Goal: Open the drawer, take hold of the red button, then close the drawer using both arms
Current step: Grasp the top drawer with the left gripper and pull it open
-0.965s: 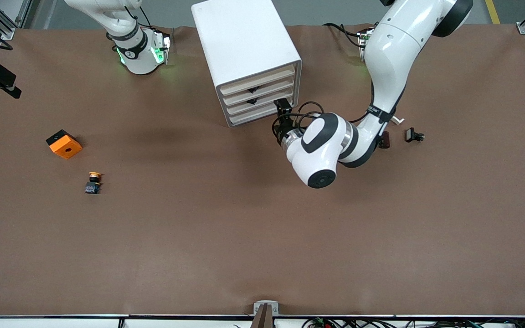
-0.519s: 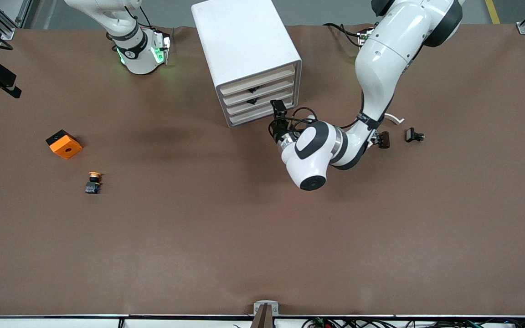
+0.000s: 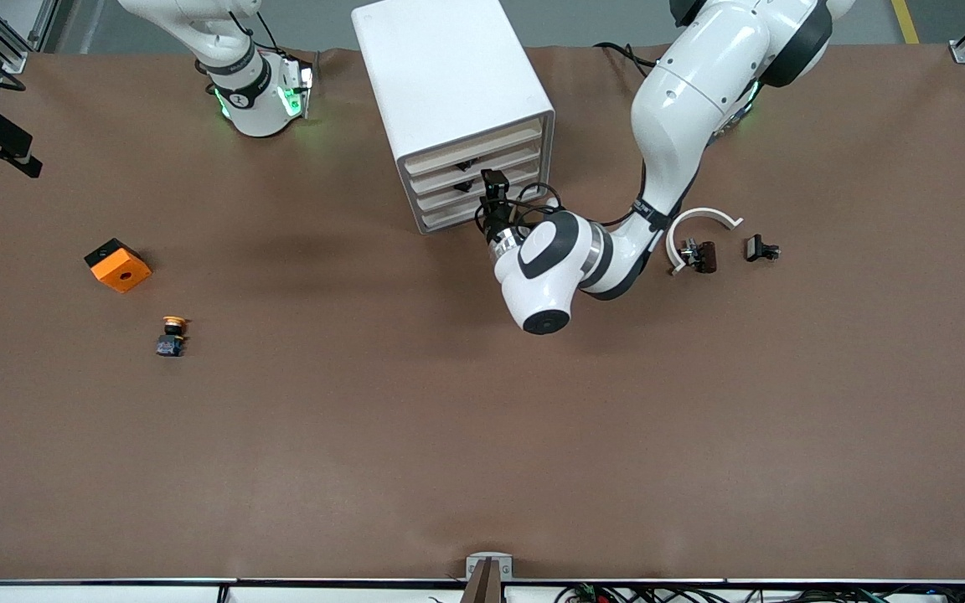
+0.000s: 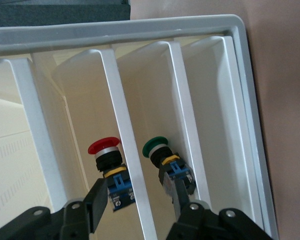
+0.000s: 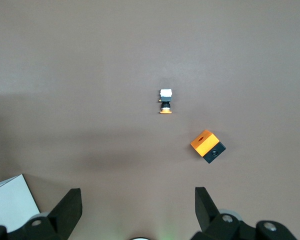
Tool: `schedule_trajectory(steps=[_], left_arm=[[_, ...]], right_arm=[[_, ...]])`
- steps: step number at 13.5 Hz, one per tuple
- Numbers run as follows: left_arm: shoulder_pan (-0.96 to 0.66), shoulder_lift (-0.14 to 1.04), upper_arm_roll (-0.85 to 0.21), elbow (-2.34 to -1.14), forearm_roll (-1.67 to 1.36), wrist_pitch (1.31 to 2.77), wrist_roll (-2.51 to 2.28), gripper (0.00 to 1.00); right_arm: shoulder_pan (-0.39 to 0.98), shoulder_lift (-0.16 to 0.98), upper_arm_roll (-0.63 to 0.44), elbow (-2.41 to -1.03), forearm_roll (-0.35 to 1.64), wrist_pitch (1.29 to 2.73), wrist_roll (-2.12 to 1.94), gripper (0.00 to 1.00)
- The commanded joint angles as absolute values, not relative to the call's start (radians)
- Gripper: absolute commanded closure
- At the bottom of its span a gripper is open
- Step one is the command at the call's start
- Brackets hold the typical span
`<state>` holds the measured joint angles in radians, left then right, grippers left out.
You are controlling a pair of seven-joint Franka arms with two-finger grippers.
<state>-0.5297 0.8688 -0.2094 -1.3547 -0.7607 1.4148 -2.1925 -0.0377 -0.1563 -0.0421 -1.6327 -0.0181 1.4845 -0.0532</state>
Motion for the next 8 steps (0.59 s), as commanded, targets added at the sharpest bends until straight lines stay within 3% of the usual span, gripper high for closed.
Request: schedule_trajectory(steps=[1, 5, 8], left_arm=[[-0.54, 0.882, -0.207, -1.356, -0.781, 1.378, -2.18, 0.47], [-0.543, 0.884, -0.207, -1.381, -0.779, 1.365, -2.177, 0.48], [-0.546, 0.897, -0.207, -1.378, -0.779, 1.365, -2.178, 0.61]], right_arm=[[-0.04, -0.167, -0.041, -1.637, -0.037, 1.494, -0.089, 0.0], [-0.038, -0.164, -0.04, -1.626, -0.044, 1.509, -0.091, 0.0], [-0.038, -0.163, -0.04, -1.625, -0.041, 1.523, -0.089, 0.0]])
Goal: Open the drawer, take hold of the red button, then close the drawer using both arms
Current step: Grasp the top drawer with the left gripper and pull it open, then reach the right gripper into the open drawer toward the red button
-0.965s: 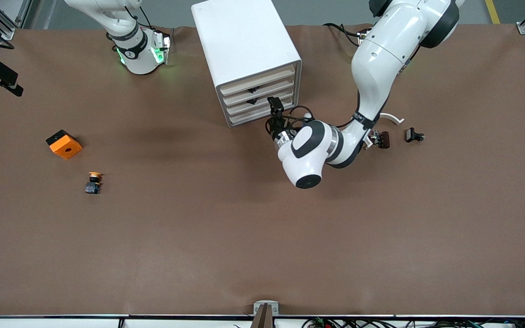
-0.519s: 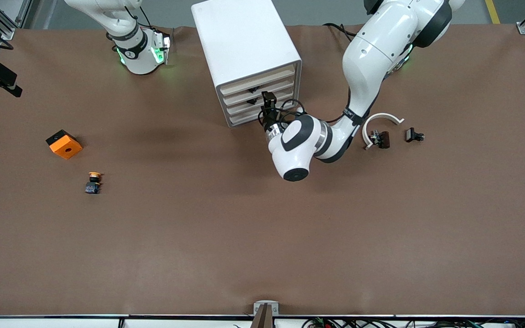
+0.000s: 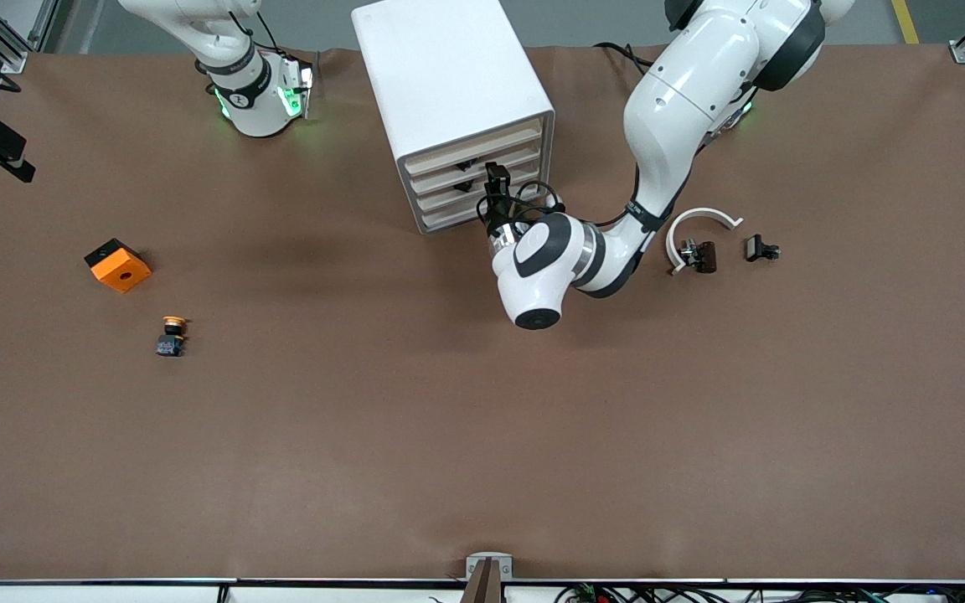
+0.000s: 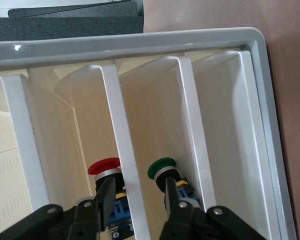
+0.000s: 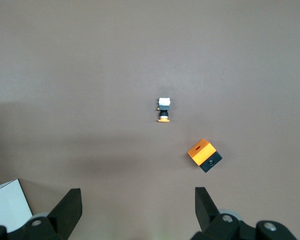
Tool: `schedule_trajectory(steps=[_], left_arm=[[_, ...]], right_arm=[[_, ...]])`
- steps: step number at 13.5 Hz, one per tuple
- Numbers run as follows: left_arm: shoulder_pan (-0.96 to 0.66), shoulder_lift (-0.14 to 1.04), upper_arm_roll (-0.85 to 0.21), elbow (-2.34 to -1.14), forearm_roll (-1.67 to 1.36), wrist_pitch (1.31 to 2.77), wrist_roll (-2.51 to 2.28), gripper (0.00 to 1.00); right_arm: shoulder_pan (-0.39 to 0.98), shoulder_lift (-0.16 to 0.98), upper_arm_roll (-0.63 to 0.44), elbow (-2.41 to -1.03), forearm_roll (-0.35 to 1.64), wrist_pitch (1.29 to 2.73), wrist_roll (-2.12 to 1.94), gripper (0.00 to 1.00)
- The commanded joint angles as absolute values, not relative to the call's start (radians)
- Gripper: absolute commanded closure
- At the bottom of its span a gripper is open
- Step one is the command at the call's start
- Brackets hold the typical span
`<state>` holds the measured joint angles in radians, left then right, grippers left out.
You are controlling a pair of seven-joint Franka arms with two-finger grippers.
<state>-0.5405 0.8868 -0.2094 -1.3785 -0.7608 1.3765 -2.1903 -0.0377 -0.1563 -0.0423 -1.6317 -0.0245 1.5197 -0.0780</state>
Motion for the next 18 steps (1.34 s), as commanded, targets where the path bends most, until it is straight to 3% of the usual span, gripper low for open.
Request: schedule_trajectory(steps=[1, 4, 6, 11, 14, 18], left_arm=[[-0.554, 0.899, -0.207, -1.378, -0.779, 1.365, -2.177, 0.71], [-0.557, 0.903, -0.206, -1.376, -0.773, 1.368, -2.187, 0.91], [-0.546, 0.904, -0.201, -1.374, -0.775, 1.368, -2.186, 0.95], [-0.531, 0.902, -0.143, -1.358, -0.776, 1.399, -2.174, 0.95], [-0.496, 0.902, -0.138, -1.353, -0.776, 1.494, -2.181, 0.94], [-0.457, 0.9, -0.138, -1.339, -0.778, 1.555, -2.184, 0.93]], right_arm=[[-0.037, -0.163, -0.04, -1.626, -0.043, 1.531, -0.089, 0.0], [-0.037, -0.16, -0.04, -1.623, -0.04, 1.539, -0.086, 0.0], [-0.035, -0.16, -0.038, -1.615, -0.031, 1.537, -0.074, 0.0], [-0.032, -0.095, -0.038, -1.595, -0.029, 1.542, -0.084, 0.0], [0.008, 0.064, -0.04, -1.585, -0.034, 1.566, -0.086, 0.0], [0.026, 0.071, -0.038, -1.577, -0.04, 1.598, -0.091, 0.0]])
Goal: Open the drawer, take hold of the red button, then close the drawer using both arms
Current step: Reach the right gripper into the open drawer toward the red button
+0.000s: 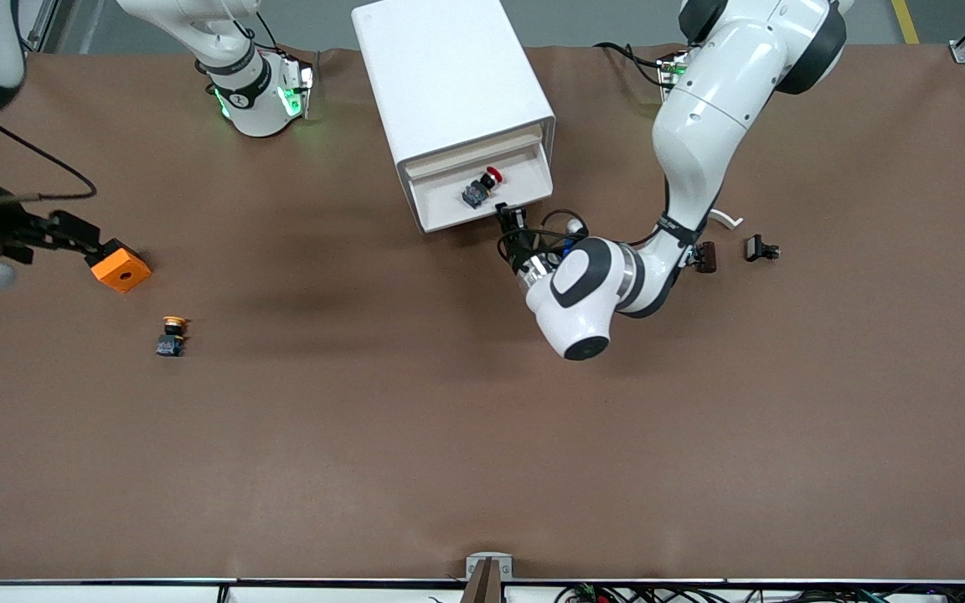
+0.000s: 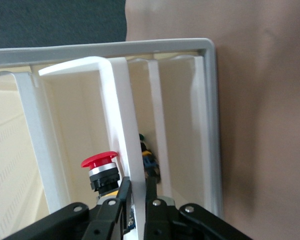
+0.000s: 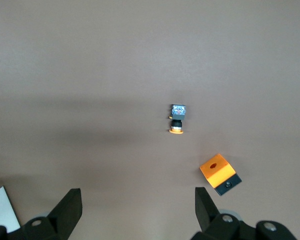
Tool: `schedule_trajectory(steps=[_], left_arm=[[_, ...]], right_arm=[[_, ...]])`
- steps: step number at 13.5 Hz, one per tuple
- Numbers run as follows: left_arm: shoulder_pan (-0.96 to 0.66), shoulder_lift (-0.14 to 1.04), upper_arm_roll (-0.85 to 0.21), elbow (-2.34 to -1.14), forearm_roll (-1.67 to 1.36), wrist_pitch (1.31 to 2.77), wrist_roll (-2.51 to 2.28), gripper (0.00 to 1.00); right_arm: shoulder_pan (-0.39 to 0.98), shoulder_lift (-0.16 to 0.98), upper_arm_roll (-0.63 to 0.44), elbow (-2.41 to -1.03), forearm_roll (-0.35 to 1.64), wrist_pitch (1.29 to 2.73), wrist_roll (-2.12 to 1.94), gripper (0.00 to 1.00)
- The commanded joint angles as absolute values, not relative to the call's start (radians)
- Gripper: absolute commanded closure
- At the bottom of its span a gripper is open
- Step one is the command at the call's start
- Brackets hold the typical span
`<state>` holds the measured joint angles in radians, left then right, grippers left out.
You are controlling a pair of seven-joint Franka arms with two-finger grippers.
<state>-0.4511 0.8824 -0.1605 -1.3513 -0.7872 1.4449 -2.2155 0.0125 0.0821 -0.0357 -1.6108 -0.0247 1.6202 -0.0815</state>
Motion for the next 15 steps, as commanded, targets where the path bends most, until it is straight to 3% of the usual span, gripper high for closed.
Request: schedule_trajectory(steps=[1, 5, 9, 10, 11, 12, 15], left_arm=[[-0.457, 0.899, -0.138, -1.339, -0.776, 1.557, -2.184, 0.93], [-0.424, 0.888, -0.138, -1.336, -0.767, 1.557, -2.177, 0.86], [-0.422, 0.89, -0.135, -1.316, -0.759, 1.557, -2.174, 0.78], [-0.422, 0.888, -0.137, -1.315, -0.741, 1.557, -2.162, 0.64], [-0.422, 0.881, -0.137, -1.312, -0.732, 1.552, -2.16, 0.41], [-0.419, 0.876, -0.137, -1.312, -0.73, 1.549, -2.16, 0.03], [-0.402, 0.853, -0.144, -1.275, -0.675, 1.537, -2.139, 0.0]], right_arm=[[0.032, 0.081, -0.038, -1.577, -0.04, 1.595, -0.091, 0.0], [0.058, 0.087, -0.038, -1.578, -0.043, 1.591, -0.058, 0.0], [0.187, 0.086, -0.035, -1.577, -0.022, 1.572, 0.417, 0.0], [0.216, 0.086, -0.035, -1.577, 0.004, 1.566, 0.519, 0.0], [0.23, 0.086, -0.035, -1.575, 0.055, 1.562, 0.584, 0.0], [0.241, 0.086, -0.035, -1.577, 0.101, 1.562, 0.641, 0.0], [0.34, 0.089, -0.035, -1.586, 0.163, 1.58, 0.837, 0.0]])
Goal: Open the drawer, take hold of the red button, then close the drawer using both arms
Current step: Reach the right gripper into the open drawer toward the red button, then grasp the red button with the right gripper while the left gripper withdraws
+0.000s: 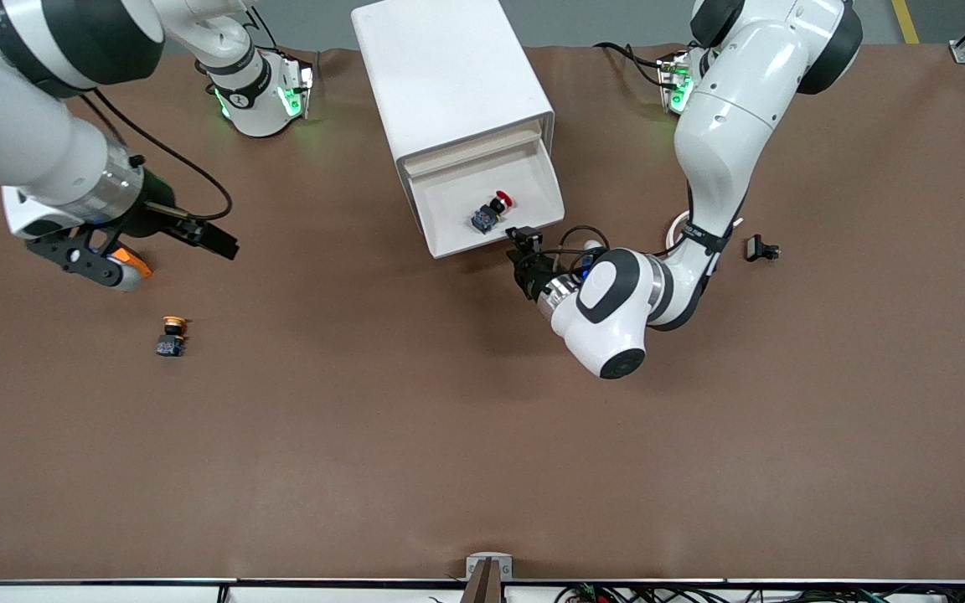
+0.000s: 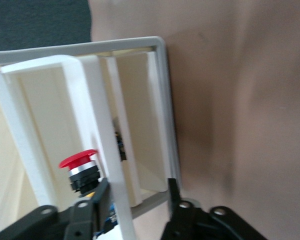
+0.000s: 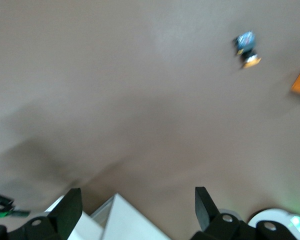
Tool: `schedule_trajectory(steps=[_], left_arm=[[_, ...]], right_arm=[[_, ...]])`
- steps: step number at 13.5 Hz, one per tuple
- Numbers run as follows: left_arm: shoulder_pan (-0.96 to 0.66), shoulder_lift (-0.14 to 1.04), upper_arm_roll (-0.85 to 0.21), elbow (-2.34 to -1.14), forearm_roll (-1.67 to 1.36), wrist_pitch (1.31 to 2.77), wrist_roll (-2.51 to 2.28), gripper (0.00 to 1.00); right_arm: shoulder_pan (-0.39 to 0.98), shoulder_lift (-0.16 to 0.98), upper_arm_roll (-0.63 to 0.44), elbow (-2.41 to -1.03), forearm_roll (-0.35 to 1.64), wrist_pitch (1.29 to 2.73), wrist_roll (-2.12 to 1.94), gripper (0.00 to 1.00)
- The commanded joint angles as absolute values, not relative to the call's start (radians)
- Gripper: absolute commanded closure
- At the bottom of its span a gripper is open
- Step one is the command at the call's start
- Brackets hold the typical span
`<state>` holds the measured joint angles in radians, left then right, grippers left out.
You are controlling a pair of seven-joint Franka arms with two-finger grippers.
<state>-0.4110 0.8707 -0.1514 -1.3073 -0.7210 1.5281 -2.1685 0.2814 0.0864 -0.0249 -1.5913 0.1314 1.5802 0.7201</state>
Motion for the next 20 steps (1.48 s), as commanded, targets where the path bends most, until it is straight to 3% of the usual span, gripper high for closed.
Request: schedule_trajectory(steps=[1, 7, 11, 20], left_arm=[[-0.4, 0.853, -0.144, -1.244, -0.673, 1.525, -2.131, 0.0], [-0.322, 0.761, -0.143, -1.201, -0.669, 1.523, -1.893, 0.0], [-0.23, 0.658, -0.135, -1.198, -0.646, 1.548, -1.821, 0.0], [-0.189, 0.503, -0.066, -1.216, -0.335, 1.568, -1.274, 0.0]], right_arm=[[0.386, 0.095, -0.035, -1.592, 0.176, 1.603, 0.918, 0.0], [0.612, 0.095, -0.035, -1.722, 0.186, 1.8, 1.242, 0.0], [0.761, 0.17, -0.037, -1.759, 0.172, 1.986, 1.431, 0.0], [0.928, 0.322, -0.038, -1.755, 0.035, 2.088, 1.681, 0.0]])
